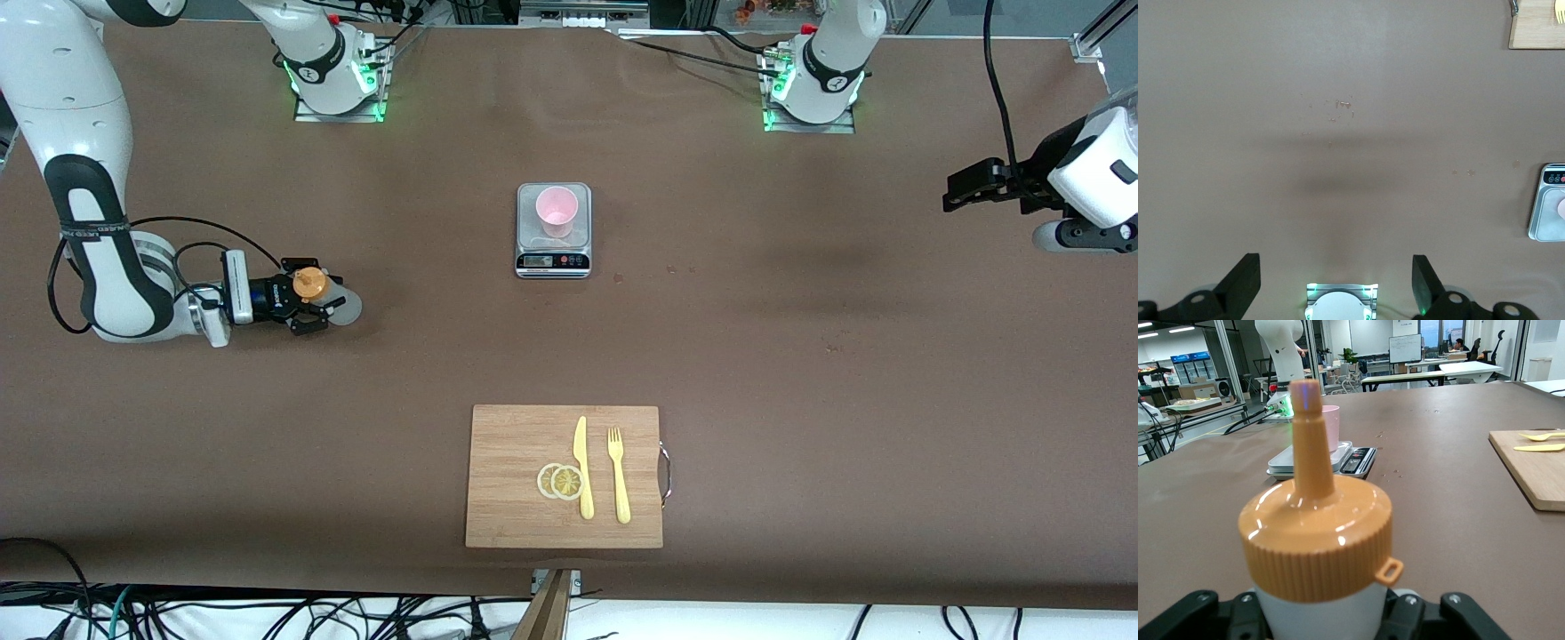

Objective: Add sauce to pink cup with both arms
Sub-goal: 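Grasp the white sauce bottle with the right gripper, then lift and tilt the sauce bottle over the pink cup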

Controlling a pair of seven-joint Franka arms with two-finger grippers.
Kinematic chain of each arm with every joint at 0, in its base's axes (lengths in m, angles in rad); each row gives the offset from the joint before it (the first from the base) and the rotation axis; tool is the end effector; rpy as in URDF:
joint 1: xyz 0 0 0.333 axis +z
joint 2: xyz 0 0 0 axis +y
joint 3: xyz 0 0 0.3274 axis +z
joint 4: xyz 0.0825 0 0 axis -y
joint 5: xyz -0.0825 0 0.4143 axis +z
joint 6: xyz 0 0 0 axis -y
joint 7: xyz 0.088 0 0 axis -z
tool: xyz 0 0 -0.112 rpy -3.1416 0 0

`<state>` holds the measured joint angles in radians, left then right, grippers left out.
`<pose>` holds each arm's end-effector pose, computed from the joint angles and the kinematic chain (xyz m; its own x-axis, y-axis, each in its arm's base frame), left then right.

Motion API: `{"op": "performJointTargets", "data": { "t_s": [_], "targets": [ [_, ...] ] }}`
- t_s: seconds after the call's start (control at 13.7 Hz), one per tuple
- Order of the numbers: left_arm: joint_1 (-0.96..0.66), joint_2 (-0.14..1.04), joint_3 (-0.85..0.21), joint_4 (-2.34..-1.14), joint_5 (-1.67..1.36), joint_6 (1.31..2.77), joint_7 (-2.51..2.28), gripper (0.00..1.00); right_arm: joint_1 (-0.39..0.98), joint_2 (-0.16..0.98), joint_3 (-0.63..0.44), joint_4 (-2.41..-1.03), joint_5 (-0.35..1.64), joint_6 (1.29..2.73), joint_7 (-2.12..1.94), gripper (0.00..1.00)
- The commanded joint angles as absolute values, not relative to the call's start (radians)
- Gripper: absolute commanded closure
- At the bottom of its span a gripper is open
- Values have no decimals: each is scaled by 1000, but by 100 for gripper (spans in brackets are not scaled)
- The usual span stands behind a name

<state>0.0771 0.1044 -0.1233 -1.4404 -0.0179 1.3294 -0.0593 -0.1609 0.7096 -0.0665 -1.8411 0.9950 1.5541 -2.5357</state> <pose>0.5894 -0.0256 0.6155 0.9767 0.0078 -0.2143 0.0119 -0.9998 0.0180 0.5774 -0.0359 0.1203 0.0165 0.3437 0.9389 0.9605 0.2553 -0.1103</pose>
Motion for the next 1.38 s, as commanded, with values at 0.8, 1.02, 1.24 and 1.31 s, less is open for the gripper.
{"op": "performJointTargets", "data": {
  "t_s": [0.8,1.02,1.24,1.31],
  "targets": [
    [87,120,-133,-1424,-12,1325,-37,0,173,413,-63,-1736,545,1620,-1758,100],
    [87,121,-133,-1424,-14,1327,-35,0,280,379,-17,-1718,396,1650,-1541,100],
    [86,121,-133,-1425,-14,1327,-35,0,316,379,67,-1698,267,1652,-1390,100],
    [87,124,-133,-1424,-14,1327,-35,0,331,379,89,-1698,229,1651,-1347,100]
  ]
}}
